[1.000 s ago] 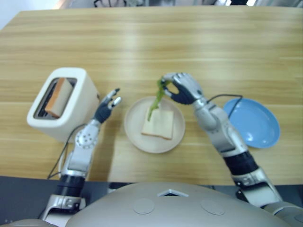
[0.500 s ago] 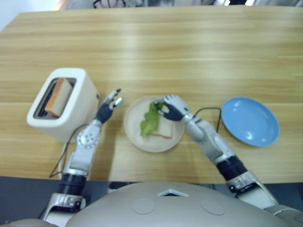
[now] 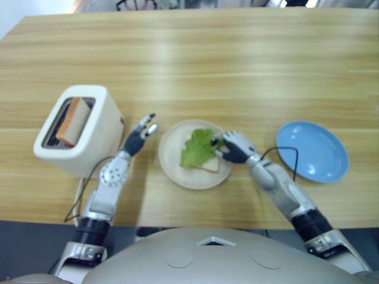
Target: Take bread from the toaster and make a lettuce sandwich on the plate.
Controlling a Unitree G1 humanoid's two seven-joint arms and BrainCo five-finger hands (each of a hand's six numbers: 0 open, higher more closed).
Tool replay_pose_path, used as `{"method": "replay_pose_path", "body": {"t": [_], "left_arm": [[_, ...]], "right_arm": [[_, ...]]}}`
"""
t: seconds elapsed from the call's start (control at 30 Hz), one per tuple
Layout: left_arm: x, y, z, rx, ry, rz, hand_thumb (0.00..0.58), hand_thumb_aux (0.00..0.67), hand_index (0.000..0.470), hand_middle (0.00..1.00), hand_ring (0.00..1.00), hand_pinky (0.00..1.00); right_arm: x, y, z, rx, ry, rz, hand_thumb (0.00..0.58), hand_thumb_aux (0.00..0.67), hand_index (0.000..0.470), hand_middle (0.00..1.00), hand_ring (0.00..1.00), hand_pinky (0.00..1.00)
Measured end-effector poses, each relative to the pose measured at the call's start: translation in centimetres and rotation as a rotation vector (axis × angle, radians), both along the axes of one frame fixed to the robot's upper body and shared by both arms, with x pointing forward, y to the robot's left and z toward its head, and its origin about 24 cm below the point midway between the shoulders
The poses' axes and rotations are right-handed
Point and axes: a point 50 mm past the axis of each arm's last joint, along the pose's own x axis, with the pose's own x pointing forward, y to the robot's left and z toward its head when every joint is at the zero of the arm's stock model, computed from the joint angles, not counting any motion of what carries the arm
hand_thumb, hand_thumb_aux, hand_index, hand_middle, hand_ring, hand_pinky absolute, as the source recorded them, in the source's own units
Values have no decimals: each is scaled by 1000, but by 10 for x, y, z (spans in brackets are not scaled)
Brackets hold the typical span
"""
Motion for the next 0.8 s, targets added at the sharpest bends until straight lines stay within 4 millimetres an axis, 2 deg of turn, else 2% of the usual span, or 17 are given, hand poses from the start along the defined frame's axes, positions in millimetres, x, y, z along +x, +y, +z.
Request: {"method": "replay_pose_path", "body": {"t": [0.17,0.37,0.47,0.57,0.67,0.73,0.8], "left_arm": [[0,1,0,3,4,-3,0,0,0,0,0,0],[0,2,1,6,5,-7,0,0,0,0,0,0],[-1,2,2,8,0,-10,0,0,0,0,0,0],[-5,4,11,18,-23,-12,0,0,0,0,0,0],[-9,4,35,38,-95,-31,0,0,0,0,0,0],[-13,3,63,46,-173,-63,0,0,0,0,0,0],[-21,5,102,72,-286,-94,0,0,0,0,0,0]], "right_arm": [[-10,-11,12,63,30,-33,0,0,0,0,0,0],[-15,-11,61,289,12,-10,0,0,0,0,0,0],[-17,-11,76,328,4,6,0,0,0,0,0,0],[-17,-24,98,281,-46,-1,0,0,0,0,0,0],[-17,-44,126,237,-145,-60,0,0,0,0,0,0],[-18,-56,143,245,-212,-110,0,0,0,0,0,0],[-19,-64,154,256,-257,-142,0,0,0,0,0,0]]}}
